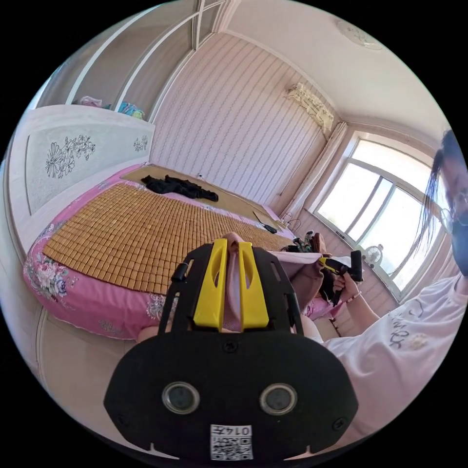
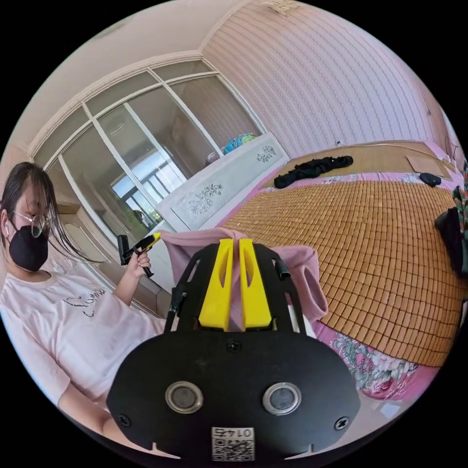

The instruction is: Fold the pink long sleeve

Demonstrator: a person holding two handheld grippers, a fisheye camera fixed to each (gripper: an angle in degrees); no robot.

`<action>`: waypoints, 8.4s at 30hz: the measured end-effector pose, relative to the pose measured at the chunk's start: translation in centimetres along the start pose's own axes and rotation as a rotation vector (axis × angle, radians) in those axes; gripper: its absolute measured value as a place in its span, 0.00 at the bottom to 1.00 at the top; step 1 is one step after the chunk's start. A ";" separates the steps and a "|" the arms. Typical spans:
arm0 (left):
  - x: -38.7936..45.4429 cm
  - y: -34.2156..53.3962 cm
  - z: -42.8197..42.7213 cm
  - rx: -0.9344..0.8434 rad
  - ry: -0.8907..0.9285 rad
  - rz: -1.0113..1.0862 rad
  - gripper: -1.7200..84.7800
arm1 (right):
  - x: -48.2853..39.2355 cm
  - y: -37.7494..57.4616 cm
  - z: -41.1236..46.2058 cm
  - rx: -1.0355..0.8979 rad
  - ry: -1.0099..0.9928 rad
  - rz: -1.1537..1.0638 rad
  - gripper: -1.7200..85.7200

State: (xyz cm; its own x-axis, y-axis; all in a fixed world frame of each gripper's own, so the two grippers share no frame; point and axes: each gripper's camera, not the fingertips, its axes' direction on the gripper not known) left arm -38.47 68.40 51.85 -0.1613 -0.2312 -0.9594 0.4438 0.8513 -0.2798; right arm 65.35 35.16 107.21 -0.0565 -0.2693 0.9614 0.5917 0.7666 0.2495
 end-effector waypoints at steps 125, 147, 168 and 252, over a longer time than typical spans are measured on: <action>-3.0 2.5 34.4 -0.802 -0.229 0.112 0.04 | 18.9 10.7 1.2 -0.420 0.163 0.434 0.04; 0.0 -6.1 49.5 -0.450 -0.183 0.518 0.10 | 18.3 -2.9 -2.0 -0.255 0.605 0.157 0.15; 9.6 -16.8 90.4 -0.773 0.090 0.538 0.14 | 38.0 -28.0 8.4 -0.593 0.609 -0.208 0.15; 19.4 -13.9 100.2 -0.805 -0.139 0.817 0.01 | 23.8 -20.6 -6.4 -0.660 0.808 0.638 0.01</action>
State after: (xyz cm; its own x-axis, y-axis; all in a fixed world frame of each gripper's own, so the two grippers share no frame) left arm 40.55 4.88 33.67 0.0360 0.5199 -0.8534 -0.3273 0.8130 0.4815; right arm 56.90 9.22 124.24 0.7699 -0.4177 0.4824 0.6381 0.5138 -0.5735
